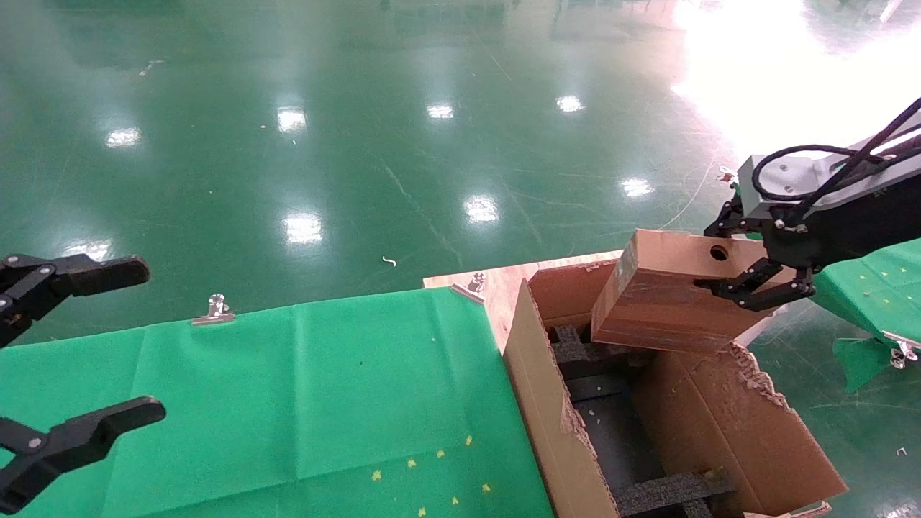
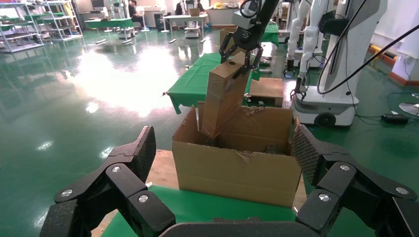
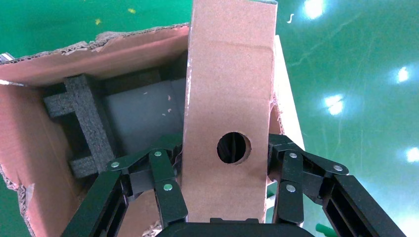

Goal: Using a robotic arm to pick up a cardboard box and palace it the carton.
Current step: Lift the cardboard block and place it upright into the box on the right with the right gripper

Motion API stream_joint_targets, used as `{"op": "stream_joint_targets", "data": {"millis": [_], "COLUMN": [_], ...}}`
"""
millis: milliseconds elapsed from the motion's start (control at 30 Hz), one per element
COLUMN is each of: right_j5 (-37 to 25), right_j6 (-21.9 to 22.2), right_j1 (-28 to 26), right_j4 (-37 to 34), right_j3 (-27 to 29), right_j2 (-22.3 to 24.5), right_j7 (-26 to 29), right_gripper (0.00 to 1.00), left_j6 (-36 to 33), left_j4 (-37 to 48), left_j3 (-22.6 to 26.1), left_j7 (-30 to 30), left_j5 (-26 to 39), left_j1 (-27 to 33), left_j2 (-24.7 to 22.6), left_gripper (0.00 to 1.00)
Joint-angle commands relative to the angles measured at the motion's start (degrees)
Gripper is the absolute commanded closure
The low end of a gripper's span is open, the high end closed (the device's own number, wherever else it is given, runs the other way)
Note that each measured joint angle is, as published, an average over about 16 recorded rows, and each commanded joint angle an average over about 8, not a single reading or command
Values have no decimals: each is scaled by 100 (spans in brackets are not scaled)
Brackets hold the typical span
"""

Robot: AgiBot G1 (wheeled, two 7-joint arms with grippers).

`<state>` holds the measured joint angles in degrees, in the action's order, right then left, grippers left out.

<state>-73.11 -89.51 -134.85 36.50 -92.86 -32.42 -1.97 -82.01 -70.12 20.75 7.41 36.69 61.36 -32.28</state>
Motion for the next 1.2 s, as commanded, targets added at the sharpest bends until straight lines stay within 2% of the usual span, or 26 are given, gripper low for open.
{"op": "stream_joint_targets", "data": {"millis": [33, 233, 533, 933, 1067, 1200], "right_j5": [6, 33, -205, -1006, -1103, -1110], "right_j6": [27, 440, 1109, 1942, 2087, 2114], "right_j1": [8, 249, 507, 679, 714, 720], "right_j4": [-31, 120, 1206, 2288, 2443, 2454], "right_j3": [1, -92, -309, -629, -671, -675], "right_j2": [-10, 169, 722, 1213, 1304, 1315], "right_j7": [4, 1231, 3624, 6579, 7096, 7110], "right_gripper": [100, 100, 100, 100, 100, 100], "left_j6": [0, 0, 0, 1, 2, 2], "left_j4": [0, 0, 0, 1, 1, 2], "left_j3": [0, 0, 0, 0, 0, 0], "left_j7": [0, 0, 0, 0, 0, 0], "left_j5": [0, 0, 0, 0, 0, 0], "left_j1": [0, 0, 0, 0, -1, -1], "left_j2": [0, 0, 0, 0, 1, 1], "left_gripper": [0, 0, 0, 0, 0, 0]}}
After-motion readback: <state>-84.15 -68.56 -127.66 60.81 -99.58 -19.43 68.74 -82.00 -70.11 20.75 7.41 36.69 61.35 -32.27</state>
